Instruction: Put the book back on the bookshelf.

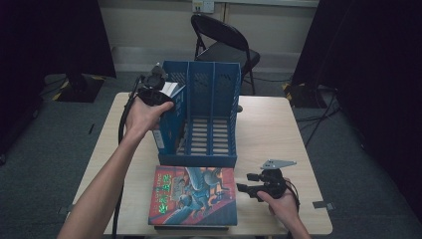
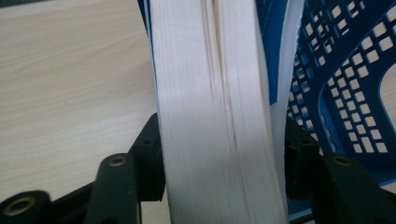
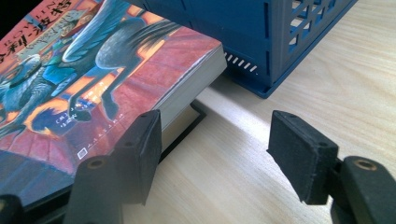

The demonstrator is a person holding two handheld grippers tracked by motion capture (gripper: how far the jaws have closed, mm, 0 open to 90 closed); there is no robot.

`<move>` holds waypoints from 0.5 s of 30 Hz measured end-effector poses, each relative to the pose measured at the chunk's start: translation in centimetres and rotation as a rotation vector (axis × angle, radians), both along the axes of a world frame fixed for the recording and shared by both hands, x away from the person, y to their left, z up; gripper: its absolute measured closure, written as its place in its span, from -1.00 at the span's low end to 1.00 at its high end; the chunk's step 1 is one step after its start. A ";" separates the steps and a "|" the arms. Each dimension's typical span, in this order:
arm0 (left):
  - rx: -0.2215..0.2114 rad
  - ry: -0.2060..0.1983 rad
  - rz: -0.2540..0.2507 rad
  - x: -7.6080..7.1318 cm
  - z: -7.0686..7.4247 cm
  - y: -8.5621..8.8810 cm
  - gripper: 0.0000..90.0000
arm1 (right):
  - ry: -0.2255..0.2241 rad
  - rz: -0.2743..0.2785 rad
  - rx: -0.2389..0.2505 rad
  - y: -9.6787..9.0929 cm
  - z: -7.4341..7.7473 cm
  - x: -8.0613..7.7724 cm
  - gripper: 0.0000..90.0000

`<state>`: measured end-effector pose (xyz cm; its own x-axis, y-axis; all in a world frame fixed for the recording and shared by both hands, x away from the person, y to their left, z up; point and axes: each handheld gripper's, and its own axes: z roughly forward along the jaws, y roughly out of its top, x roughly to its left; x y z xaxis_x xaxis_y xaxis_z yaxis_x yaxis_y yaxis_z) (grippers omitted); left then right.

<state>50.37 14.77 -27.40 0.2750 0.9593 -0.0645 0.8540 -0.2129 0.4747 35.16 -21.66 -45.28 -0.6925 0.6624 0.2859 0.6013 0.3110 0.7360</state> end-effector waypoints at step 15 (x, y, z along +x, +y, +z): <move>0.066 0.250 0.053 2.2 0.0 -0.6 0.25 | -0.002 0.011 -0.002 0.1 -0.1 -0.1 -0.24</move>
<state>52.53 14.19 -27.39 0.2078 0.9763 -0.0610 0.9537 -0.1883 0.2344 35.08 -21.60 -45.36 -0.7003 0.6552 0.2832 0.5961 0.3186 0.7370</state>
